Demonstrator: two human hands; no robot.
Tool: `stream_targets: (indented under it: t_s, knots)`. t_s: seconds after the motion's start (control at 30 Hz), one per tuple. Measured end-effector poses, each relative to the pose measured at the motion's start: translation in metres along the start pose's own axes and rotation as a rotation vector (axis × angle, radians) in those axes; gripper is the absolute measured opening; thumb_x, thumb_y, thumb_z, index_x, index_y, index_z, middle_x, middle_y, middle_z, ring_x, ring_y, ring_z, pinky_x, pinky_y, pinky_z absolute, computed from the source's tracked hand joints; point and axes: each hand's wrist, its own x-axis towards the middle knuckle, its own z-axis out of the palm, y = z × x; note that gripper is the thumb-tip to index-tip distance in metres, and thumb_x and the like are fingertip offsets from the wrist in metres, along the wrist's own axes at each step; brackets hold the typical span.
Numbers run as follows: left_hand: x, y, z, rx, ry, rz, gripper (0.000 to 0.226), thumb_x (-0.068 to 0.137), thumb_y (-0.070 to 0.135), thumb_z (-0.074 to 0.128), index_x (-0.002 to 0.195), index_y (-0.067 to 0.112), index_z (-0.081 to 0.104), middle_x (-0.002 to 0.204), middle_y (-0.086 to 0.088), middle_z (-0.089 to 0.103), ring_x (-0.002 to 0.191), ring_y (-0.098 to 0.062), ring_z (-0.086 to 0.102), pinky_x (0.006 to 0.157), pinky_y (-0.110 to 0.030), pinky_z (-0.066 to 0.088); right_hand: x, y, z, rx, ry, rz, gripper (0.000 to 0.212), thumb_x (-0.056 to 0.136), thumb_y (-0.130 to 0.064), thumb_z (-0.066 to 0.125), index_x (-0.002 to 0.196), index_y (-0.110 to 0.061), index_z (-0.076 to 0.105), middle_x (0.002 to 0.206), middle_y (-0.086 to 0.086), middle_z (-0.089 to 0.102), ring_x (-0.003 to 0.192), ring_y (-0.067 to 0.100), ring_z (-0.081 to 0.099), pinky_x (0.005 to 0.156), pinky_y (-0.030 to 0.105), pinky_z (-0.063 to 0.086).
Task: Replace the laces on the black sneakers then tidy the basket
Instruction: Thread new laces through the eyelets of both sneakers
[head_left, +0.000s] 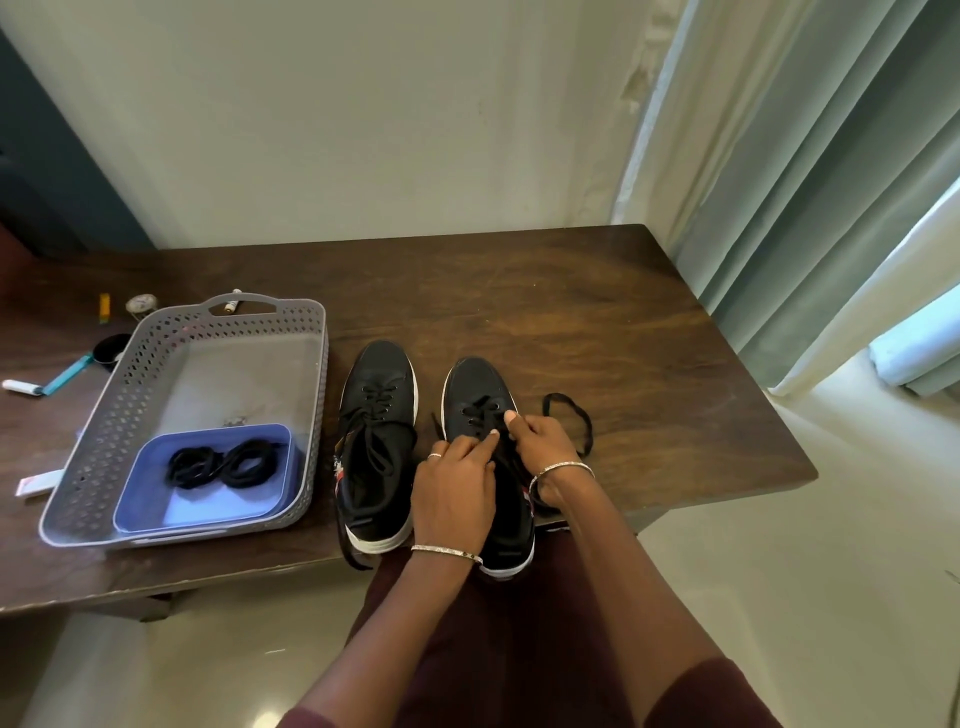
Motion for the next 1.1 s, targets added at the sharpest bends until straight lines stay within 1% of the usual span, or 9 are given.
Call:
stream_targets:
  t_s: [0.1,0.23,0.47,0.6,0.73,0.87,0.97,1.03,1.1]
  knots:
    - [0.0,0.002,0.001,0.046,-0.005,-0.006,0.037,0.084,0.015,0.072,0.12,0.022,0.071,0.09,0.003,0.07,0.08,-0.026,0.062,0.061,-0.037,0.054,0.0,0.002,-0.001,0.001,0.016,-0.018,0.044,0.1,-0.033,0.054,0.061,-0.017,0.044,0.054,-0.003,0.04,0.053,0.013,0.036,0.057,0.032,0.033]
    - [0.0,0.003,0.002,0.081,-0.008,0.004,0.039,0.082,0.014,0.073,0.12,0.021,0.072,0.088,0.003,0.07,0.078,-0.025,0.062,0.06,-0.036,0.053,-0.003,0.001,0.0,-0.046,0.035,-0.041,0.044,0.1,-0.03,0.054,0.061,-0.018,0.038,0.054,-0.003,0.037,0.052,0.013,0.033,0.056,0.032,0.03]
    - [-0.002,0.002,0.002,0.125,0.011,0.064,0.051,0.074,0.006,0.078,0.122,0.021,0.07,0.096,0.006,0.073,0.074,-0.021,0.062,0.059,-0.029,0.052,-0.013,0.004,-0.002,-0.047,0.094,-0.086,0.042,0.094,-0.037,0.064,0.062,-0.014,0.049,0.056,-0.001,0.045,0.055,0.012,0.041,0.056,0.029,0.035]
    - [-0.002,0.004,-0.003,0.135,-0.032,0.059,0.049,0.086,0.008,0.067,0.133,0.022,0.062,0.108,0.003,0.071,0.088,-0.025,0.062,0.07,-0.033,0.054,-0.018,0.0,-0.007,-0.193,0.141,-0.142,0.044,0.091,-0.039,0.068,0.059,-0.013,0.051,0.055,0.0,0.05,0.051,0.01,0.043,0.053,0.025,0.036]
    - [-0.004,0.002,-0.006,0.115,-0.106,0.052,0.053,0.1,0.013,0.047,0.149,0.03,0.042,0.131,0.007,0.058,0.11,-0.023,0.053,0.087,-0.031,0.048,-0.024,0.012,-0.023,-0.379,0.089,-0.066,0.05,0.095,-0.042,0.062,0.058,-0.011,0.048,0.055,0.007,0.05,0.052,0.017,0.047,0.053,0.029,0.036]
    - [-0.004,-0.004,-0.009,0.022,-0.139,0.017,0.051,0.101,0.017,0.044,0.148,0.036,0.041,0.129,0.01,0.056,0.11,-0.021,0.049,0.088,-0.029,0.046,-0.039,0.035,-0.042,-0.301,0.005,0.011,0.037,0.096,-0.037,0.062,0.069,-0.013,0.057,0.062,0.007,0.06,0.042,0.014,0.051,0.046,0.025,0.04]
    - [-0.004,-0.003,-0.013,-0.109,-0.144,-0.007,0.05,0.096,0.014,0.051,0.143,0.033,0.051,0.123,0.006,0.061,0.109,-0.023,0.051,0.091,-0.032,0.047,-0.042,0.032,-0.063,-0.426,0.149,-0.085,0.032,0.093,-0.033,0.067,0.064,-0.021,0.059,0.063,-0.002,0.062,0.053,0.011,0.054,0.058,0.024,0.042]
    - [-0.004,-0.003,-0.016,-0.173,-0.125,-0.022,0.049,0.093,0.011,0.054,0.138,0.03,0.057,0.12,0.005,0.063,0.108,-0.023,0.054,0.09,-0.034,0.048,-0.04,0.021,-0.072,-0.499,0.258,-0.153,0.024,0.089,-0.032,0.071,0.07,-0.024,0.06,0.066,-0.007,0.06,0.066,0.011,0.056,0.066,0.025,0.041]
    - [-0.004,-0.002,-0.016,-0.231,-0.104,-0.044,0.046,0.091,0.01,0.055,0.132,0.028,0.062,0.119,0.004,0.064,0.109,-0.022,0.056,0.089,-0.034,0.05,-0.035,0.008,-0.073,-0.495,0.263,-0.216,0.013,0.087,-0.028,0.073,0.077,-0.023,0.065,0.07,-0.009,0.062,0.071,0.01,0.059,0.07,0.026,0.046]
